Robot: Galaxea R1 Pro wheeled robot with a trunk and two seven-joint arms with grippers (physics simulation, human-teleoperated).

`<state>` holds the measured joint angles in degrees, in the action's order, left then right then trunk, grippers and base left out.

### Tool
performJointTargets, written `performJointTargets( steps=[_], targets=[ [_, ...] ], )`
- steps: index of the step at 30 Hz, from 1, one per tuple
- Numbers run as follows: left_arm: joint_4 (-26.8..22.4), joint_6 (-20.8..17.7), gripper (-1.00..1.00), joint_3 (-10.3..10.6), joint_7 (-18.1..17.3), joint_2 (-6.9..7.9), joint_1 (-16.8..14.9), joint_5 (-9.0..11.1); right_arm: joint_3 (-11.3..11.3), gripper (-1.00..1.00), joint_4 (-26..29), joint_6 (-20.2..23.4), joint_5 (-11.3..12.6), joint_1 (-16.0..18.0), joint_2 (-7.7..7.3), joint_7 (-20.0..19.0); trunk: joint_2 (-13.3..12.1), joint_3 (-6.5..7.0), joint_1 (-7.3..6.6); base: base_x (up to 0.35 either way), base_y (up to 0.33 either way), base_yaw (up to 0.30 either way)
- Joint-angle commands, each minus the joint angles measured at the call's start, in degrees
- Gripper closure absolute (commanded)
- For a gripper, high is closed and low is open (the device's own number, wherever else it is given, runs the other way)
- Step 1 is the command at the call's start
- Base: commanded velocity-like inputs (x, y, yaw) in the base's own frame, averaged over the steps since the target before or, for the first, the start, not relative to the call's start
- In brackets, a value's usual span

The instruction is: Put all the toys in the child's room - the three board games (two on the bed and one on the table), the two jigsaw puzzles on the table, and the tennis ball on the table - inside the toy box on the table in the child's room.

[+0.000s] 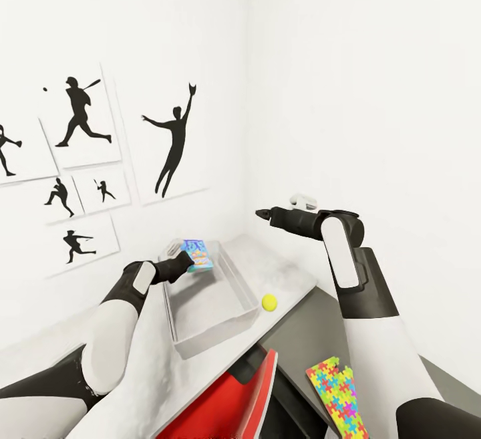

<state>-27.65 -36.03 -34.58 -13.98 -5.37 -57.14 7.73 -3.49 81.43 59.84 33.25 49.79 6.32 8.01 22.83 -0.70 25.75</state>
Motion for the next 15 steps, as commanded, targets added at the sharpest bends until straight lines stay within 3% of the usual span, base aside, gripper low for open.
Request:
performJointTargets(
  steps=[1,15],
  targets=[
    [-0.1,-0.5,1.0,-0.4,0.0,-0.07,-0.1,0.3,0.0,-1.0,0.0,0.2,0.6,0.0,0.0,0.6,0.1,-0.17,0.03,0.0,0.0,0.0],
    [0.0,-0.4,1.0,-0.4,2.7,-0.08,-2.1,0.3,0.0,-1.0,0.2,0.2,0.5,0.0,0.0,0.6,0.1,-1.45,0.03,0.0,0.0,0.0]
  ],
)
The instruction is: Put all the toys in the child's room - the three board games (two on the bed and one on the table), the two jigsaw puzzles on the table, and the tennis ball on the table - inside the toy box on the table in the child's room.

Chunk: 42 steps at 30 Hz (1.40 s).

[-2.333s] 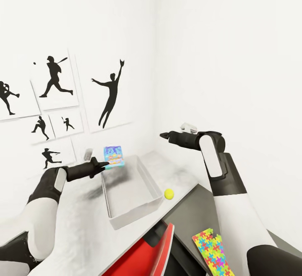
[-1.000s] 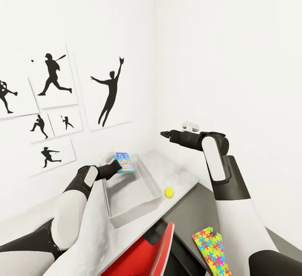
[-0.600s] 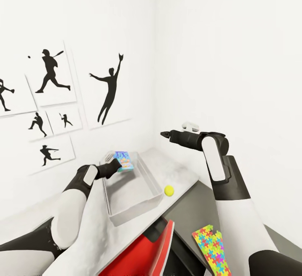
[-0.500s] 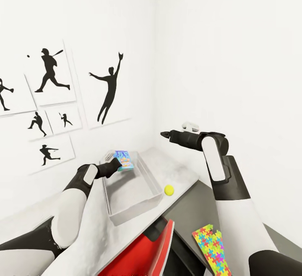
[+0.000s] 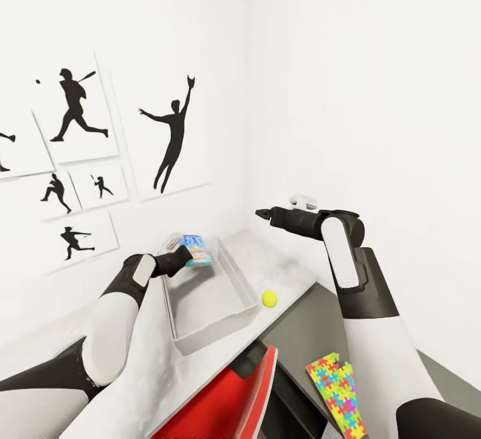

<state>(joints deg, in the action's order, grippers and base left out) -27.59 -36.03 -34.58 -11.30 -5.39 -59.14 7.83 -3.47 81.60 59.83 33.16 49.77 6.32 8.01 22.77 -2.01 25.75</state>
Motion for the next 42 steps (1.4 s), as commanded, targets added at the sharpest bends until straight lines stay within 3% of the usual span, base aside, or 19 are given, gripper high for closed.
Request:
performJointTargets(
  steps=[1,13,17,21,42],
  targets=[
    [-0.1,-0.5,1.0,-0.4,0.0,-0.06,-0.7,0.2,0.0,-1.0,0.1,0.2,0.6,0.1,-0.04,0.6,0.1,-0.24,0.04,0.0,0.0,0.0],
    [0.2,-0.6,1.0,-0.4,0.6,-0.17,-3.1,0.1,0.0,-1.0,-0.4,0.2,0.8,0.8,0.09,0.6,0.1,-1.34,0.04,0.0,0.0,0.0],
    [0.2,-0.8,1.0,-0.4,4.5,-0.15,-4.1,0.1,0.0,-1.0,-0.4,0.2,0.8,1.1,0.09,0.6,0.1,-1.71,0.04,0.0,0.0,0.0],
    [0.2,-1.0,1.0,-0.4,5.9,-0.03,-5.3,0.2,0.0,-1.0,-0.4,0.2,0.8,1.0,0.18,0.6,0.1,-2.08,0.04,0.0,0.0,0.0],
    [4.9,-2.0,1.0,-0.4,6.3,0.2,-8.4,0.5,0.0,-1.0,0.0,0.2,0.8,0.8,0.29,0.7,0.1,-4.01,0.04,0.0,0.0,0.0]
  ],
)
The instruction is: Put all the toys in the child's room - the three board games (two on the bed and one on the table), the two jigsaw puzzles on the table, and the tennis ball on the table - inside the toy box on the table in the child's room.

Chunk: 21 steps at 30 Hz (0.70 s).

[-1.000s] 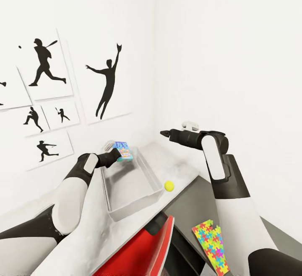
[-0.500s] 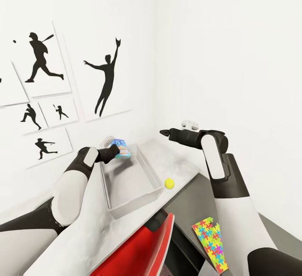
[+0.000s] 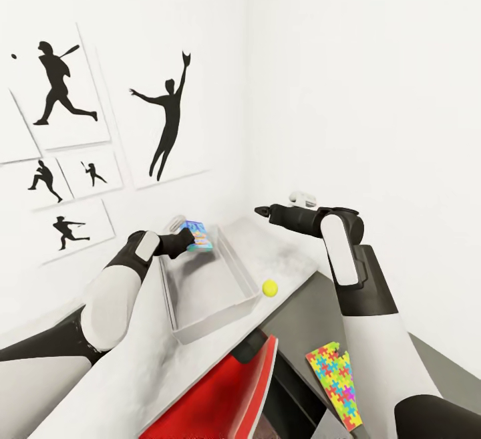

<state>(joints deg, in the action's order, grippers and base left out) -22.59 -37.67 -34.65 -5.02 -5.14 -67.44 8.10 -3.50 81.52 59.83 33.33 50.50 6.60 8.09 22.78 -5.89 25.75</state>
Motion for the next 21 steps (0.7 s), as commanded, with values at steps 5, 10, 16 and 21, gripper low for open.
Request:
performJointTargets(
  steps=[5,10,16,21],
  targets=[
    [-0.1,-0.5,1.0,-0.3,0.8,-0.04,-0.1,0.2,0.0,-1.0,0.0,0.2,0.6,-0.1,-0.07,0.6,0.1,-0.6,0.03,0.0,0.0,0.0],
    [0.4,-0.5,1.0,-0.4,3.7,0.42,-0.1,0.2,0.0,-1.0,0.0,0.2,0.6,-0.1,0.05,0.6,0.1,-1.06,0.03,0.0,0.0,0.0],
    [0.9,-0.5,1.0,-0.4,4.5,1.08,-0.1,0.3,0.0,-1.0,0.0,0.2,0.6,-0.1,0.08,0.6,0.1,-1.61,0.03,0.0,0.0,0.0],
    [0.9,-0.4,1.0,-0.4,4.6,1.1,-0.1,0.3,0.0,-1.0,0.0,0.2,0.6,-0.2,-0.02,0.6,0.1,-2.07,0.03,0.0,0.0,0.0]
  ],
)
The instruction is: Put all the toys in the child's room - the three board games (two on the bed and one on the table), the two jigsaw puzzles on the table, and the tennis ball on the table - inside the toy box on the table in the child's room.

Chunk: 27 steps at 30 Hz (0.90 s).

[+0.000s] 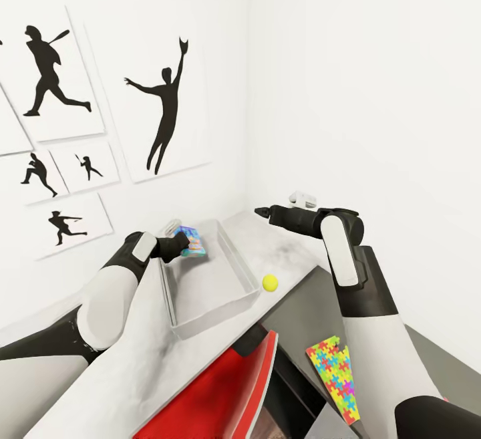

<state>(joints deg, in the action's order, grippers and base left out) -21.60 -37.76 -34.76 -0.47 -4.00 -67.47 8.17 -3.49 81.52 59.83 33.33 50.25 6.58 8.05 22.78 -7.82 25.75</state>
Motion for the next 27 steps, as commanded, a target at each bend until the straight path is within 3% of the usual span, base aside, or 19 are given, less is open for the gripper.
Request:
performJointTargets(
  steps=[1,27],
  targets=[
    [-0.1,-0.3,1.0,-0.3,0.0,-0.04,0.0,0.2,0.0,-1.0,0.0,0.2,0.6,0.1,0.01,0.6,0.1,-0.22,0.03,0.0,0.0,0.0],
    [0.3,-0.4,1.0,-0.3,0.1,-0.03,0.0,0.1,0.0,-1.0,0.1,0.2,0.7,0.1,-0.06,0.6,0.1,-2.62,0.03,0.0,0.0,0.0]
  ],
)
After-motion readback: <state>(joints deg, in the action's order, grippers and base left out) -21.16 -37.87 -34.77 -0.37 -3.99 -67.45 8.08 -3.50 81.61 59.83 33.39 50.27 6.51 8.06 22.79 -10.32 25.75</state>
